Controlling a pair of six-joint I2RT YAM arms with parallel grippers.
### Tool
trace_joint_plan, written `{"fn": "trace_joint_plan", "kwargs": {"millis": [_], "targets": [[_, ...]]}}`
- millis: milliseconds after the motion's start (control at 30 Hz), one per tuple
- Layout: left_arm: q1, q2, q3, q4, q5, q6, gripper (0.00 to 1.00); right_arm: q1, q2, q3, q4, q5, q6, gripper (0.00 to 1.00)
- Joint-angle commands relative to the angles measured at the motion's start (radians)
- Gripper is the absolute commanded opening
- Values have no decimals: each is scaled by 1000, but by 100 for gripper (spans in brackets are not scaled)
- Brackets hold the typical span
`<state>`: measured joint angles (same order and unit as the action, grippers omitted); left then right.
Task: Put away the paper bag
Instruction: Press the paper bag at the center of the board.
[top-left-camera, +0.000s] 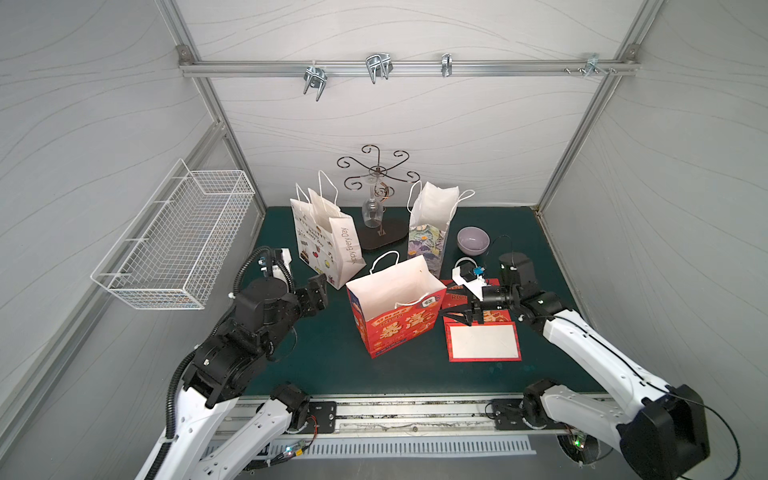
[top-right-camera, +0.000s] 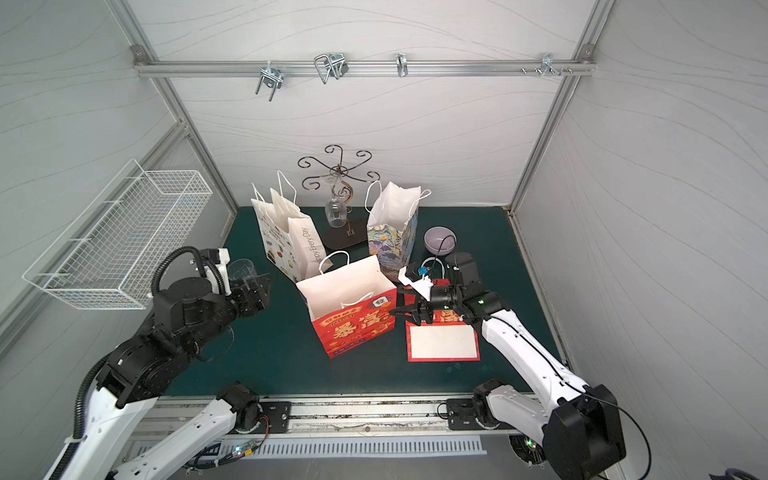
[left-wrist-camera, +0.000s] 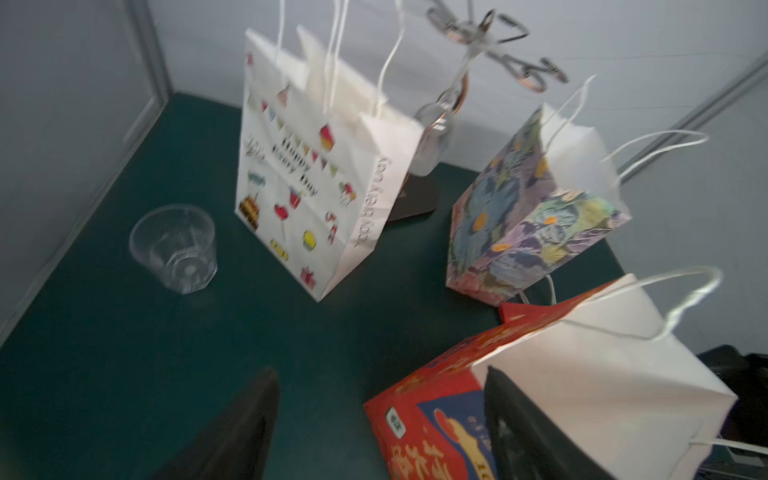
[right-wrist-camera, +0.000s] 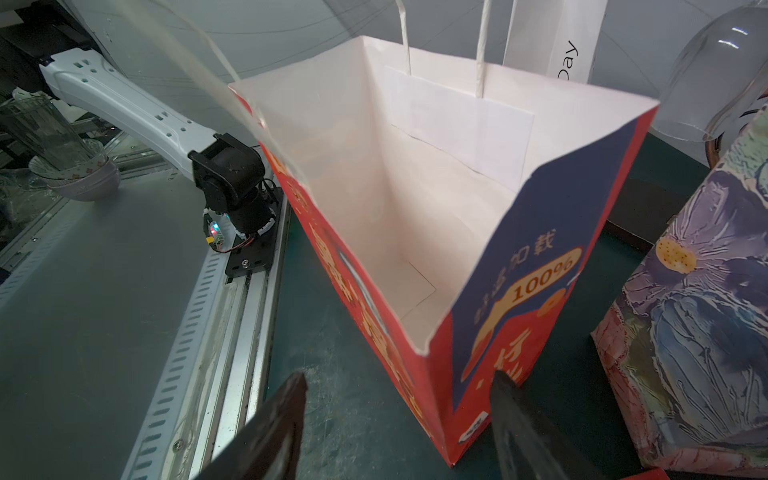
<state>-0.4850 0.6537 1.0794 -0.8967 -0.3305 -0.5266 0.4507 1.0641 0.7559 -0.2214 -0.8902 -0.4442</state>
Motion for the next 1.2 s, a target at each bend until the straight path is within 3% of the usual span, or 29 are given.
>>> {"fn": "trace_joint_plan", "kwargs": {"millis": [0, 200, 367, 467, 833, 1000, 1167], "targets": [[3, 11, -1, -203, -133, -240, 73, 9, 3, 5, -39, -9, -28, 70], [5, 74, -94, -207, 29, -209, 59, 11, 13, -5, -35, -16, -62, 70], [5, 81, -204, -16, 208, -105, 47, 22, 6, -26, -39, -45, -72, 69], [5, 93, -243, 52, 243, -76, 43, 35, -16, -40, -56, -63, -76, 69], [21, 171, -397, 480, 419, 51, 41, 77, -102, -52, -194, -94, -120, 69], [46, 196, -394, 491, 426, 67, 40, 10, -150, -75, -250, 106, -120, 70], [53, 162, -401, 411, 392, 33, 38, -4, -137, -118, -230, 70, -142, 70]]}}
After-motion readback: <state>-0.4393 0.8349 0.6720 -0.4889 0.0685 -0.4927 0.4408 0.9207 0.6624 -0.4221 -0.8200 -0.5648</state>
